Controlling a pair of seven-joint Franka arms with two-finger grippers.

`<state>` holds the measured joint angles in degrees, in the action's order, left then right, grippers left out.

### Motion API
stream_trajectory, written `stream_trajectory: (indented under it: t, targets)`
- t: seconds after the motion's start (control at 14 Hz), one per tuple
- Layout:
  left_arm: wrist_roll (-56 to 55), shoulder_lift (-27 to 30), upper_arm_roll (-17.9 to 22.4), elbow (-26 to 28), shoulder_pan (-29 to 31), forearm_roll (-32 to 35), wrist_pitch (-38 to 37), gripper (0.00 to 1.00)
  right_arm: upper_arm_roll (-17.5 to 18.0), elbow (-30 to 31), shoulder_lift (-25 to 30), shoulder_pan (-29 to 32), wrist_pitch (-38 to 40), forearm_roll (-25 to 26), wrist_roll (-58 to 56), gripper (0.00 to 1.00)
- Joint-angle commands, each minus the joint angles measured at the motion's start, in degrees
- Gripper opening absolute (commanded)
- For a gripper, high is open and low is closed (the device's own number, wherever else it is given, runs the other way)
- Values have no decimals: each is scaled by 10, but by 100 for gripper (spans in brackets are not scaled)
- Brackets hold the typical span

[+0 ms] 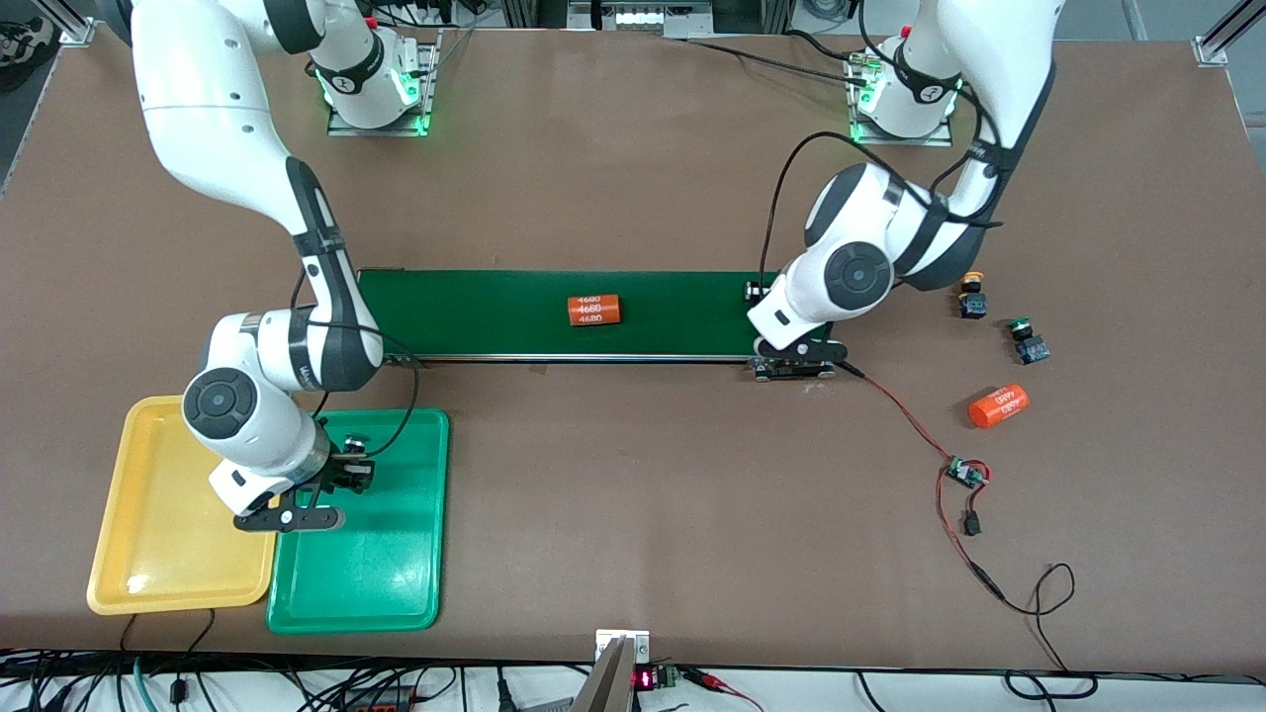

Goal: Sort buttons by color to trays
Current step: 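Drop the green button into the green tray while the left places yellow, then return the right gripper to the belt while the left grasps another button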

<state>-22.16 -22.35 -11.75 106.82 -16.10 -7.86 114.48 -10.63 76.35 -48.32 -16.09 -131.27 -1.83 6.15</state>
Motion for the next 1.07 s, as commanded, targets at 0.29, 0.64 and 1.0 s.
stream_trajectory:
  t: [0.29,0.64,1.0]
  targets:
    - [71,72,6,32,154,-3,-89,100,8,-19,-46,10,-34,-2,1,52]
    - [139,66,6,83,250,66,-84,100,9,-16,-35,-1,-22,-17,-2,100]
    - [169,24,6,87,302,138,-52,100,11,-13,18,-20,88,-17,3,100]
